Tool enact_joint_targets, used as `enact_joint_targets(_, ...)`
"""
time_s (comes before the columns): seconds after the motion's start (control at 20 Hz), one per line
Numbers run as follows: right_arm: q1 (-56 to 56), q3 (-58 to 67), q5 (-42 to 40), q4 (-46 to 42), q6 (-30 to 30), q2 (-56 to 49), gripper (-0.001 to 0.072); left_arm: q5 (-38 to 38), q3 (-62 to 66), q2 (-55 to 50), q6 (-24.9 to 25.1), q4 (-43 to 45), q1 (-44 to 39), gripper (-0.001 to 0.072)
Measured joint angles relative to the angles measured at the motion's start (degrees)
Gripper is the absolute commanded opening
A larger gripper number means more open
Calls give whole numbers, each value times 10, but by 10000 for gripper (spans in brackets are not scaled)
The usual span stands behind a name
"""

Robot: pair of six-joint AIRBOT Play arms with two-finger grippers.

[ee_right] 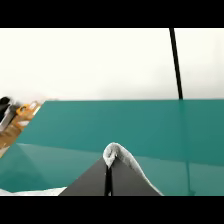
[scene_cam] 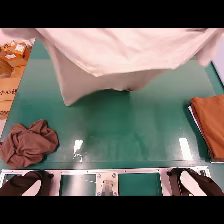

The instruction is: Fold the shirts.

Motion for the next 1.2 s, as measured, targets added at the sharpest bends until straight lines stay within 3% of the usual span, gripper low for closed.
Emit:
enact_joint_targets(0.2,-4,-27,-3,-1,-2,23,7,47,16,-26,0,23,0,20)
enact_joint_targets(0.4,17,-132,-3,-2,7,28,8,95,20,-122,1,19,1,20)
enact_joint_targets(0.5,29,-214,-6,-3,9,29,8,102,21,-191,33,-32,1,21)
enact_joint_targets(0.7,36,-387,-62,-4,11,27,8,70,21,-333,146,-188,-17,21)
enact_joint_targets(0.85,38,-481,-104,-6,14,2,8,24,21,-426,196,-236,-54,23)
enact_joint_targets(0.9,38,-501,-112,-6,14,-13,8,13,21,-448,205,-243,-65,174)
enact_joint_targets(0.95,38,-514,-120,-6,14,-28,8,-1,22,-469,211,-249,-75,510)
enact_joint_targets(1.0,35,-523,-125,-6,14,-43,9,-17,22,-482,214,-252,-80,547)
enact_joint_targets(1.15,17,-523,-130,-10,7,-82,9,-87,35,-499,210,-257,-67,528)
enact_joint_targets(1.2,6,-517,-126,-14,-1,-92,9,-120,43,-500,203,-257,-56,297)
